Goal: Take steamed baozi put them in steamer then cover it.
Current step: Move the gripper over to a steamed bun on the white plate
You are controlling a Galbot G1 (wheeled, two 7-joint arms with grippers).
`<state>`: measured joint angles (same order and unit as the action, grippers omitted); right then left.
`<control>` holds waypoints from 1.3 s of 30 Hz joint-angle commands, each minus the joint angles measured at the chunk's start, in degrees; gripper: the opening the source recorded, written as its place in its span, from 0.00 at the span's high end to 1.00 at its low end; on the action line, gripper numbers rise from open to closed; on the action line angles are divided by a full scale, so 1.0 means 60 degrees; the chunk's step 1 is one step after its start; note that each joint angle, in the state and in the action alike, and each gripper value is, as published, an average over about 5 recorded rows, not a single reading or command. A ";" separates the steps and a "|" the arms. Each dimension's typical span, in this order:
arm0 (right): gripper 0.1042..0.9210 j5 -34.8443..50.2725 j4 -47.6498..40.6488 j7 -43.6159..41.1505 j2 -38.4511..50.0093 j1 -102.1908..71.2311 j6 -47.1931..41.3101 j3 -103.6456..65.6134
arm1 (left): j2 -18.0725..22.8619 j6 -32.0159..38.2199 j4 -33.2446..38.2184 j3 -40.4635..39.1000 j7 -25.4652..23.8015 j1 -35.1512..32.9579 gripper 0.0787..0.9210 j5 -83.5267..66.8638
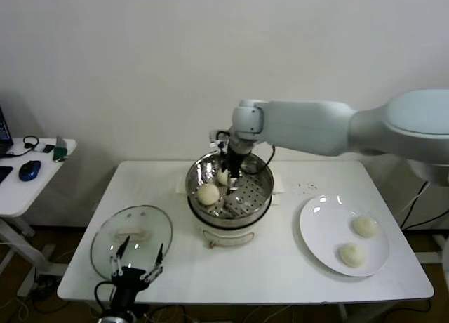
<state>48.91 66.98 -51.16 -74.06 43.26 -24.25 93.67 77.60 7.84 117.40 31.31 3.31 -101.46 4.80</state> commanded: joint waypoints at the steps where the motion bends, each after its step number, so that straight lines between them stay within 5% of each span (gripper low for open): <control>1: 0.12 -0.1008 0.2788 -0.0555 0.3626 0.1517 0.0324 0.0336 | 0.0000 -0.0036 0.0013 -0.0035 0.0005 -0.0002 0.12 0.0085; 19: 0.12 -0.5920 0.4143 -0.1235 0.8229 -0.1335 0.1020 -0.0678 | 0.0092 -0.0131 0.0096 0.0019 0.0023 -0.0168 0.12 0.0181; 39: 0.12 -0.8136 0.2361 -0.1530 0.8481 -0.6553 0.1504 -0.4775 | 0.0279 -0.0237 -0.0069 0.0040 0.0040 -0.0281 0.12 0.0406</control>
<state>6.55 84.32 -59.79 -25.43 16.60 -16.06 74.83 79.09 6.67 117.22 31.67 3.54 -103.09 6.62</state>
